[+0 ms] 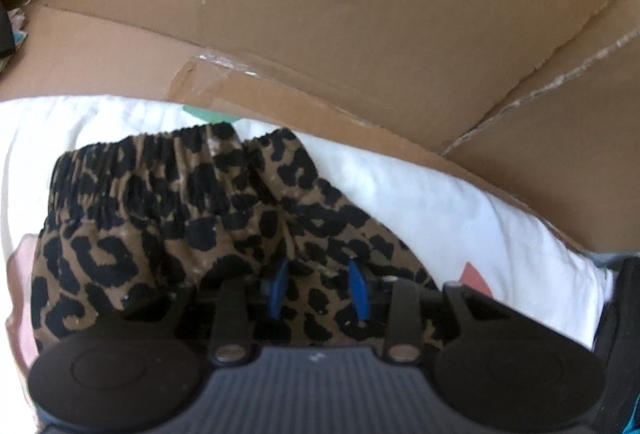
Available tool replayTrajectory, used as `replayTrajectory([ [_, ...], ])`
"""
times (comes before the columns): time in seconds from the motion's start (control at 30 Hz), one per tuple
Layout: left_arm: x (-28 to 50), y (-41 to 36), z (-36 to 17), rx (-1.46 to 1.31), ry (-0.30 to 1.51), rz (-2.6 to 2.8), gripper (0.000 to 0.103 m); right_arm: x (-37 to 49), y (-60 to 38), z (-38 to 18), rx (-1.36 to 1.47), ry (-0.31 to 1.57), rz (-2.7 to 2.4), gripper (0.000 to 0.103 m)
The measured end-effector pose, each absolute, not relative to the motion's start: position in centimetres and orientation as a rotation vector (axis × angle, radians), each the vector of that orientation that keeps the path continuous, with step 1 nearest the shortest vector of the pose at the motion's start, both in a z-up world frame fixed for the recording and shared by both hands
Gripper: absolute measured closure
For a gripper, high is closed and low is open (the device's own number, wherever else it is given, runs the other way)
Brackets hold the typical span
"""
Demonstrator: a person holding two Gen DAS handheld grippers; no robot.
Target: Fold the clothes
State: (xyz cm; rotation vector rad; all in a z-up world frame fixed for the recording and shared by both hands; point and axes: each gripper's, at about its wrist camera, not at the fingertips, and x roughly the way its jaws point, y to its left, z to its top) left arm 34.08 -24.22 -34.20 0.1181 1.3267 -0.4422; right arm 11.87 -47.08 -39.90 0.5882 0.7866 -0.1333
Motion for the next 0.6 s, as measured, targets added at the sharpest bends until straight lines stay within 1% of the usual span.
replayTrajectory([
  [0.17, 33.6, -24.2, -34.3, 0.147, 1.304, -0.462, 0.072, 11.9, -47.0, -40.0, 0.585, 0.787, -0.138, 0.100],
  [0.3, 34.1, -24.4, -34.5, 0.145, 1.330, -0.450, 0.072, 11.9, -46.8, -40.0, 0.577, 0.789, -0.140, 0.100],
  [0.43, 34.2, -25.2, -34.3, 0.197, 1.348, -0.432, 0.081, 11.9, -46.8, -39.9, 0.574, 0.790, -0.143, 0.100],
  [0.6, 33.5, -23.8, -34.1, 0.124, 1.306, -0.470, 0.084, 11.9, -46.7, -40.0, 0.578, 0.788, -0.151, 0.100],
])
